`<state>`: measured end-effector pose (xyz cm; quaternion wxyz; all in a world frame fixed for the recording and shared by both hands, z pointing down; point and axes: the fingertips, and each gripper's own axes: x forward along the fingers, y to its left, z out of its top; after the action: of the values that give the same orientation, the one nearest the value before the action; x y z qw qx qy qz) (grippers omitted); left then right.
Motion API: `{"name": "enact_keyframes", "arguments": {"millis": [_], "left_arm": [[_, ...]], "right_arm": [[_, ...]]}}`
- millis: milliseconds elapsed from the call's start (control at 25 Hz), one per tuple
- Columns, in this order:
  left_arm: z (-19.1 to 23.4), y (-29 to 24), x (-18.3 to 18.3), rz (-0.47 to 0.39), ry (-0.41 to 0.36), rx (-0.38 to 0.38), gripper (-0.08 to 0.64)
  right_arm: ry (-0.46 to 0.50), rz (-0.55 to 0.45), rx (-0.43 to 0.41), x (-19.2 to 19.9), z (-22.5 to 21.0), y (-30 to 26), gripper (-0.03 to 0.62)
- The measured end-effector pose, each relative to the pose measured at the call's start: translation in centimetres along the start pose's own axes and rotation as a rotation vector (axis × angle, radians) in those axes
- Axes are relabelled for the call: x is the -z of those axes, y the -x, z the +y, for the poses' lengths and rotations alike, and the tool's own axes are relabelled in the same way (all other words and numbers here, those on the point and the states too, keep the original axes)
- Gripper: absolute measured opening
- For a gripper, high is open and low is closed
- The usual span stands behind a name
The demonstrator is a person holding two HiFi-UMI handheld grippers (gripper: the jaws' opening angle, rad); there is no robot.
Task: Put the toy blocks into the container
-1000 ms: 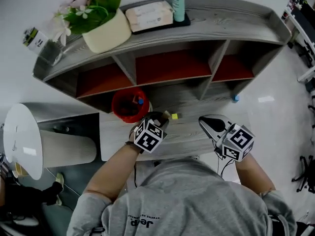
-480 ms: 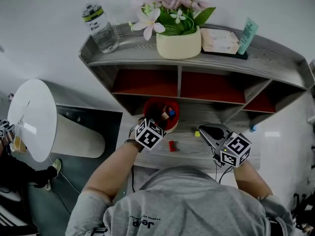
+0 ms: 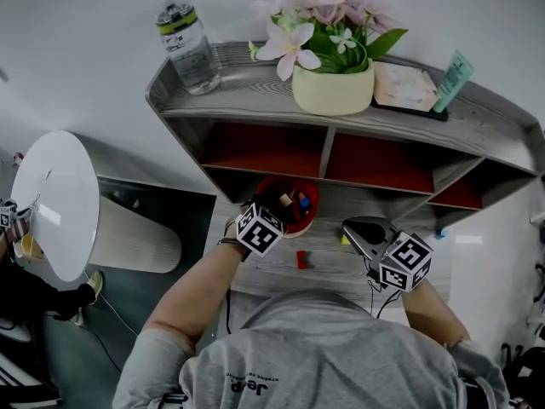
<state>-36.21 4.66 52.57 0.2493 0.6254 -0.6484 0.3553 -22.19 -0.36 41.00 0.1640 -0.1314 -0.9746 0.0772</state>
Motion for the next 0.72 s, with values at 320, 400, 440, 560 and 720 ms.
{"name": "enact_keyframes", "arguments": {"millis": [320, 400, 440, 560, 720], "left_arm": [[0.8, -0.5, -0.5, -0.047, 0.045, -0.022, 0.262], [0.7, 0.0, -0.7, -0.060, 0.050, -0.021, 0.262], [0.6, 0.4, -0.8, -0.068, 0.052, -0.021, 0.262], [-0.4, 1.8, -1.1, -0.108, 0.060, -0.006, 0.264], [-3.8, 4.0, -1.2, -0.183, 0.047, 0.053, 0.262]], "right_arm": [[-0.002, 0.008, -0.008, 0.3, 0.0, -0.3, 0.000], [-0.003, 0.006, -0.007, 0.2, 0.0, -0.2, 0.000], [-0.003, 0.005, -0.007, 0.2, 0.1, -0.2, 0.000], [0.000, 0.001, -0.005, 0.1, 0.1, 0.0, 0.000], [-0.004, 0.003, -0.009, 0.5, 0.3, 0.0, 0.000]]}}
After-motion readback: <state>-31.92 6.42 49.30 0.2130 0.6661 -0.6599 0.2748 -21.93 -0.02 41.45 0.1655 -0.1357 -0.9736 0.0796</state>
